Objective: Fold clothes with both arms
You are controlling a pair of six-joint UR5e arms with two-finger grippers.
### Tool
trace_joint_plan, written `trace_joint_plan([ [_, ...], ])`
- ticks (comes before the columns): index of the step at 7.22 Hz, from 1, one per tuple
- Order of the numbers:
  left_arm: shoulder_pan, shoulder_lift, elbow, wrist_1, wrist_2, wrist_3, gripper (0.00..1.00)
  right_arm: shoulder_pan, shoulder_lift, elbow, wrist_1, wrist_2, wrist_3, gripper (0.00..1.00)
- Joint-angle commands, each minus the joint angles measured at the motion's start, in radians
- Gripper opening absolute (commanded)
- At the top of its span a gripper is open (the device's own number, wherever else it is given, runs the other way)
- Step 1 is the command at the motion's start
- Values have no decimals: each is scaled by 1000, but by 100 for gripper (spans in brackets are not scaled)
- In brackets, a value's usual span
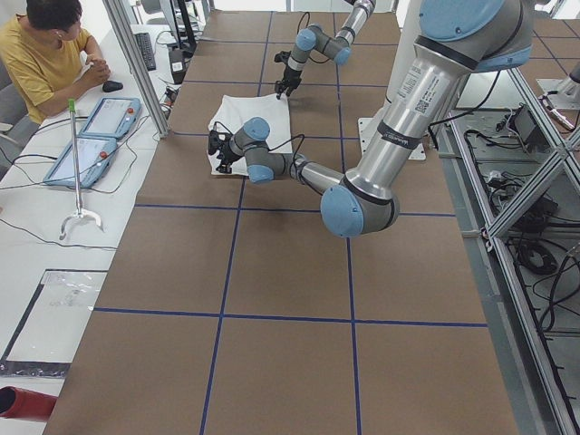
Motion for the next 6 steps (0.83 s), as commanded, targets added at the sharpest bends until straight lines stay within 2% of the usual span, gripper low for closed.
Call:
trace_joint_plan([
  [1, -3, 2, -9, 1, 0, 0, 54, 0, -1, 10, -2, -9, 1, 0],
  [3, -3, 2, -24, 2, 0, 0, 54, -16, -43, 87, -9, -6, 2, 0],
  [5, -3, 3, -49, 4, -2, -2, 54, -100, -205, 330, -10, 17, 2, 0],
  [6, -3, 5, -72, 5, -3, -5, 54, -160, -275, 414, -10, 37, 1, 0],
])
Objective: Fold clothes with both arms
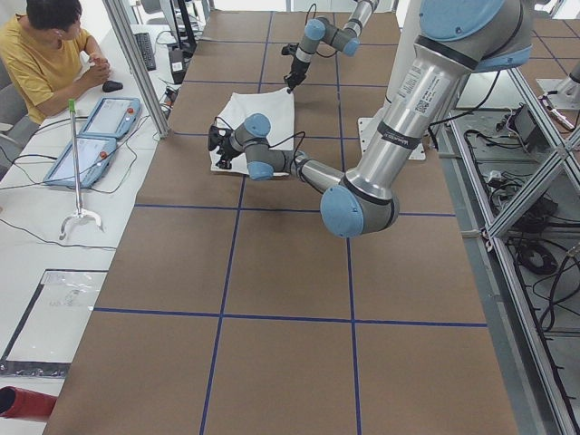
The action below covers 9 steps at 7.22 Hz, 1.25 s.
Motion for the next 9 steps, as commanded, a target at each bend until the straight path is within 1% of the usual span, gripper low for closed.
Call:
trace_joint_plan([
  [1, 6, 0, -76, 6, -7, -13, 54, -114, -184, 200, 3, 155, -3, 0],
  [2, 11, 26, -175, 37, -94, -48, 54, -121, -209, 248, 4, 348, -3, 0],
  [3, 11, 58, -249, 40, -181, -96, 54, -161, -234, 249, 3, 510, -3, 0],
  [4, 12, 100, -298, 42, -190, -104, 62, -226, -255, 249, 3, 534, -1, 0],
  [5, 17, 106, -327, 42, -239, -146, 79, -244, -258, 249, 3, 534, 2, 94],
  [6, 32, 120, -332, 92, -329, -279, 84, -224, -248, 250, 7, 533, 2, 100],
  [7, 69, 138, -389, 165, -346, -327, 84, -137, -223, 266, 7, 533, 2, 100],
  [8, 125, 163, -445, 234, -343, -396, 84, -27, -196, 261, 9, 533, 0, 100],
  [9, 185, 158, -461, 309, -342, -523, 85, 102, -105, 238, 7, 531, -12, 100],
])
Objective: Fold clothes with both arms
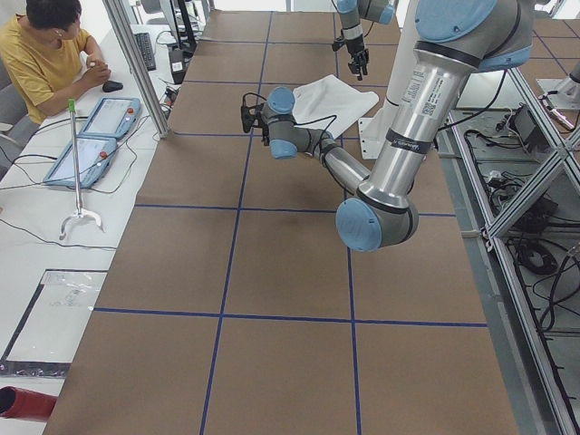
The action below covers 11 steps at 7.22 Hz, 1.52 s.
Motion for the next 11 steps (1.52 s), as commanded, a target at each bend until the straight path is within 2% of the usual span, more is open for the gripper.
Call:
trace_joint_plan([
  [1, 132, 12, -42, 108, 19, -209, 85, 253, 171, -95, 1, -1, -18, 100],
  [2, 192, 17, -28, 112, 66, -232, 85, 316, 234, -143, 1, -9, -77, 100],
  [4, 298, 1, -20, 167, 88, -319, 85, 334, 243, -154, 0, -12, -189, 100],
  [5, 329, -2, -14, 169, 149, -320, 79, 335, 242, -154, 0, -12, -189, 100],
  [7, 328, -8, 4, 169, 162, -308, 59, 335, 233, -155, 0, -13, -189, 100],
  [8, 328, -13, 16, 168, 213, -303, 51, 334, 233, -163, 0, -13, -189, 100],
  [9, 328, -35, 53, 168, 237, -303, 36, 340, 231, -161, 0, -13, -191, 100],
  [10, 322, -37, 55, 168, 249, -302, 0, 343, 231, -155, 0, -12, -191, 100],
  [11, 307, -37, 56, 168, 267, -238, 0, 341, 231, -155, 0, -13, -191, 100],
])
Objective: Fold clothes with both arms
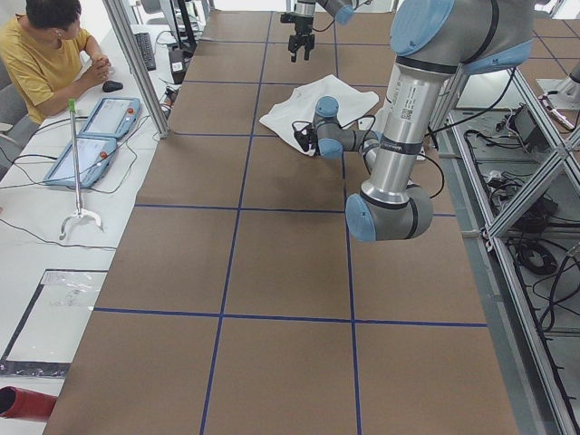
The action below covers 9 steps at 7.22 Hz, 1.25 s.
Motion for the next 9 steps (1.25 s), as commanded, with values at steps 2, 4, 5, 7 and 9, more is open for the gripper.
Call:
trace_joint_plan([
  [2, -151, -11, 8, -5, 13, 256, 0, -1, 0, 4, 0, 1, 0, 100],
  [4, -306, -139, 113, -15, 11, 415, 0, -4, 3, 2, 0, 1, 0, 100],
  [5, -360, -230, 271, -116, 13, 425, 0, -6, 7, -1, 0, 1, 0, 100],
  [7, -419, -423, 690, -381, 23, 427, 0, -9, 15, -6, -2, 1, 1, 100],
  [9, -433, -439, 715, -391, 19, 459, 70, -27, 53, -35, 2, -31, 6, 100],
])
